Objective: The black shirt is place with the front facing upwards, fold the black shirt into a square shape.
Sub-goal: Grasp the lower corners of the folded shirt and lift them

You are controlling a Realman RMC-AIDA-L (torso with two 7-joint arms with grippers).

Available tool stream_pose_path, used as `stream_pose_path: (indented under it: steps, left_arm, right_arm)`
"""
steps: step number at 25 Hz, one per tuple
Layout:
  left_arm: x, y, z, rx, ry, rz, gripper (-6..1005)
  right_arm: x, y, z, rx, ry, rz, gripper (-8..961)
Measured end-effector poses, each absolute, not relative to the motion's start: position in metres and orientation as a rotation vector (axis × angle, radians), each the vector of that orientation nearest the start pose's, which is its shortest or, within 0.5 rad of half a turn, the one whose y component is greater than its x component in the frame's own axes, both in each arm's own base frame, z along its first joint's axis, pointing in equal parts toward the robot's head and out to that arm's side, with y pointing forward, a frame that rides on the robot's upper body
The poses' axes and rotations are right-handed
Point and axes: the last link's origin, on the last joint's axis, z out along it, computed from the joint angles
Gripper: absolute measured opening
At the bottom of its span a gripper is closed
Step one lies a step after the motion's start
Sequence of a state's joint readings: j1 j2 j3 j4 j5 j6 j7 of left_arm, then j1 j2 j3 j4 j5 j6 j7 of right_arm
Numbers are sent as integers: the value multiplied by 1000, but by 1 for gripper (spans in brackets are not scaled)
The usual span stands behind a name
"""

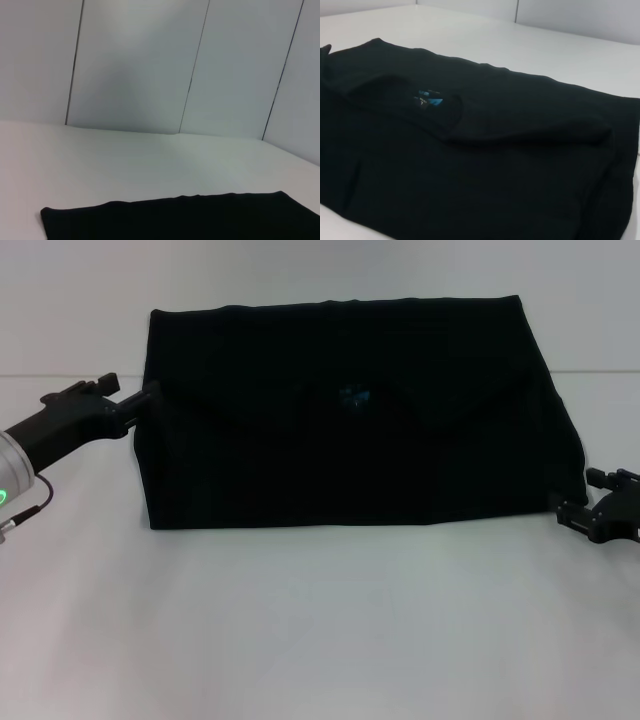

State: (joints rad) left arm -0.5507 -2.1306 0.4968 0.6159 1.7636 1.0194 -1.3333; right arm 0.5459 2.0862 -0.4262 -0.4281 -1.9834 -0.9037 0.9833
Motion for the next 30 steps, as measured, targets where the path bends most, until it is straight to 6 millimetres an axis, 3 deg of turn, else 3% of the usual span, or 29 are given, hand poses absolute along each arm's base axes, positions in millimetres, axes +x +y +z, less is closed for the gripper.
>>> stream_pose_path:
  steps: [16, 27, 30]
  left_arm:
    - [-306, 389, 34, -1990, -836, -688, 674]
    - [-310, 384, 33, -1989, -840, -687, 674]
    - [-311, 384, 34, -1988, -840, -688, 675]
  right_arm:
    - [353, 366, -7, -2170, 687, 243, 529]
    - [349, 370, -7, -2158, 731, 272, 534]
    - [350, 369, -7, -2159, 733, 269, 474]
